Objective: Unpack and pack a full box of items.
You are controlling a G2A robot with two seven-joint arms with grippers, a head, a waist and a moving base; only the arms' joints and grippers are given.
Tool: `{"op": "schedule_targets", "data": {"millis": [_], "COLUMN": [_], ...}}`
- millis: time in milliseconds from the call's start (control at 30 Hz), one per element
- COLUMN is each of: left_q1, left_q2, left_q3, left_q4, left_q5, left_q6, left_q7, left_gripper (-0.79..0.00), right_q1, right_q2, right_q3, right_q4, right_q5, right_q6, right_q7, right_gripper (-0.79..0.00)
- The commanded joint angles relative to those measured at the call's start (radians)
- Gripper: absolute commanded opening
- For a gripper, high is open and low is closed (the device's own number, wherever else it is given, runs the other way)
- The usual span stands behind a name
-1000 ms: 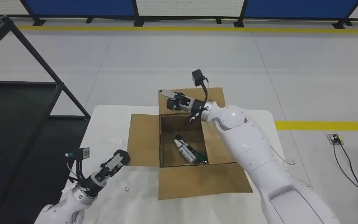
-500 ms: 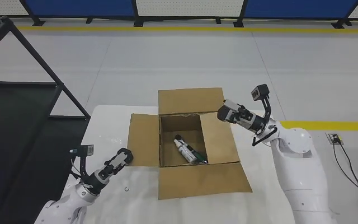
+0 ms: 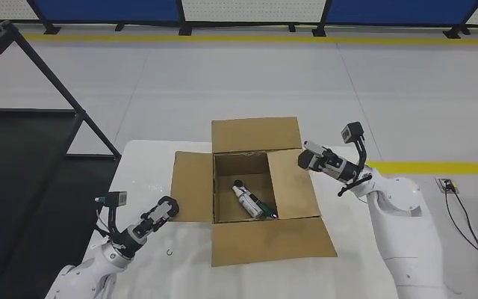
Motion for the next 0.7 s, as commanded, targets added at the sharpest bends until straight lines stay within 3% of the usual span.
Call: {"op": "schedule_targets", "data": {"millis": [0, 200, 667], "left_q1": [-0.004, -0.017, -0.021], "left_q2": [-0.001, -0.001, -0.002], "left_q3": [0.008, 0.018, 0.013], "left_q4": [-0.001, -0.001, 0.0], "left_q5": [0.003, 0.018, 0.017], "left_q6": [0.003, 0.014, 0.007], "left_q7": [-0.005, -0.012, -0.003], "left_gripper": [0.0, 0.0, 0.0], "right_q1": [-0.014, -0.053, -0.053], "right_q2": [0.014, 0.042, 0.06], "right_q3": [0.036, 0.083, 0.008], "right_q4": [0.024, 0.071, 0.093], "right_q5": [-0.001, 0.015, 0.061], "right_q6": [0.012, 0.024, 0.021], "right_q7": [0.021, 0.104, 0.222], "right_gripper": [0.0, 0.0, 0.0]}}
